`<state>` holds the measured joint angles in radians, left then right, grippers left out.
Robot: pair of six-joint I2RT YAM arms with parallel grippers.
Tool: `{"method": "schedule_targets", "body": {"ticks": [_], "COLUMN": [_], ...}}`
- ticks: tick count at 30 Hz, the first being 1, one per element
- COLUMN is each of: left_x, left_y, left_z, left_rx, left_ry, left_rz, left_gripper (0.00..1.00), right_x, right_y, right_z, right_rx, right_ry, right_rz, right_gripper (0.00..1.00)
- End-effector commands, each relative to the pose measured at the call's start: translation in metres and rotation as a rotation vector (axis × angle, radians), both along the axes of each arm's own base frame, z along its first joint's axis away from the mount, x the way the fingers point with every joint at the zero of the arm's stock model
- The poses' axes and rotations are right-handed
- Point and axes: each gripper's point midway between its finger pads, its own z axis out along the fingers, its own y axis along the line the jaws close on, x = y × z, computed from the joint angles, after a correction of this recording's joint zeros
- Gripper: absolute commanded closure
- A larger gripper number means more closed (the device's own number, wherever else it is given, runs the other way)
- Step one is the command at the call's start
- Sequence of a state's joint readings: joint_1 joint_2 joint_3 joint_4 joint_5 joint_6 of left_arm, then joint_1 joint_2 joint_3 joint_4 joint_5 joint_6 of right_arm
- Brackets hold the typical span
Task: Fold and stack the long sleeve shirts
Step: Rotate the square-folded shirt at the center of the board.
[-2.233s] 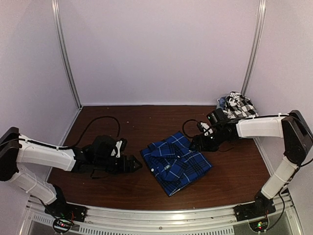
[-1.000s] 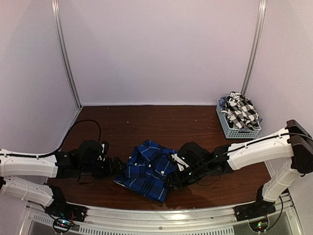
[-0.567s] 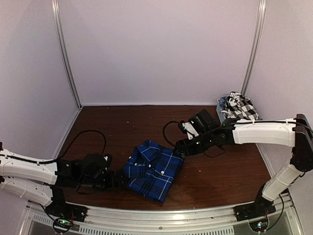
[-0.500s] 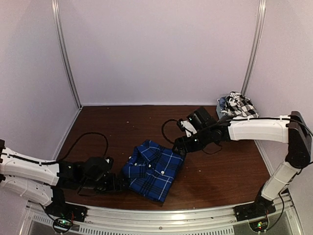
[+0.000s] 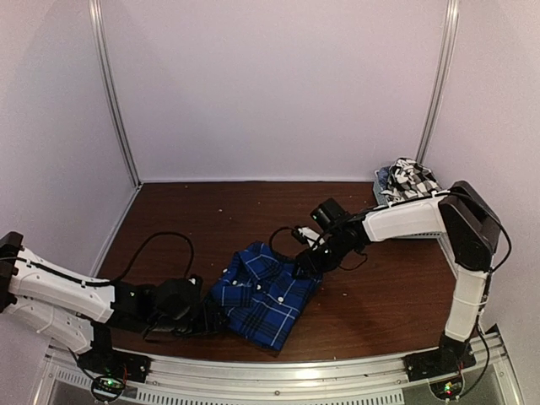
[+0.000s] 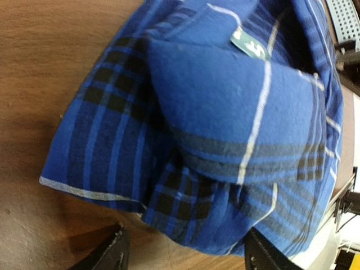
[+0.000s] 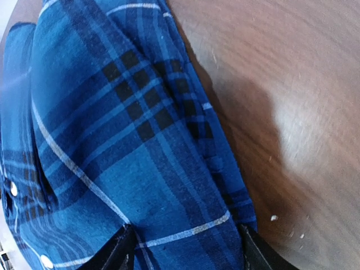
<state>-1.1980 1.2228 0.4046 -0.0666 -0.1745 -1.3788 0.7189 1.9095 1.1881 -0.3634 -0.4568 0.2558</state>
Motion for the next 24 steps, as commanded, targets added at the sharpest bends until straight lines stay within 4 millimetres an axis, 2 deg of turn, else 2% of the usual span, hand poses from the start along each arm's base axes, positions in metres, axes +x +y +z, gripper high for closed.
{"method": "schedule_targets", "body": {"ticks": [1, 6, 9, 14, 17, 20, 24], "left_x": [0.02, 0.054, 0.071, 0.099, 0.122, 0.147, 0.176], "left_y": [0.01, 0.016, 0.012, -0.005, -0.012, -0.007, -0.004], "left_z": [-0.002, 0.004, 0.005, -0.001, -0.001, 0.0, 0.007], "left_rx": [-0.012, -0.025, -0.009, 0.002, 0.007, 0.015, 0.046], "left_ry": [-0.045, -0.094, -0.117, -0.123, -0.13, -0.147, -0.187], "left_rz": [0.044, 0.046, 0.019, -0.048, -0.067, -0.058, -0.079], "left_gripper": [0.35, 0.41, 0.43, 0.47, 0.49, 0.51, 0.53], "right_x": [-0.018, -0.047, -0.07, -0.116, -0.134, -0.141, -0.118], "right_y": [-0.008, -0.025, -0.027, -0.014, 0.0, 0.0, -0.017], "right_z": [0.014, 0.012, 0.011, 0.012, 0.019, 0.025, 0.04], "right_rx": [0.061, 0.12, 0.163, 0.215, 0.261, 0.259, 0.191], "right_ry": [0.004, 0.047, 0.07, 0.11, 0.111, 0.097, -0.025], "right_rz": [-0.005, -0.07, -0.092, -0.077, -0.059, -0.066, -0.16], "right_gripper": [0.4, 0.43, 0.44, 0.44, 0.43, 0.42, 0.33]}}
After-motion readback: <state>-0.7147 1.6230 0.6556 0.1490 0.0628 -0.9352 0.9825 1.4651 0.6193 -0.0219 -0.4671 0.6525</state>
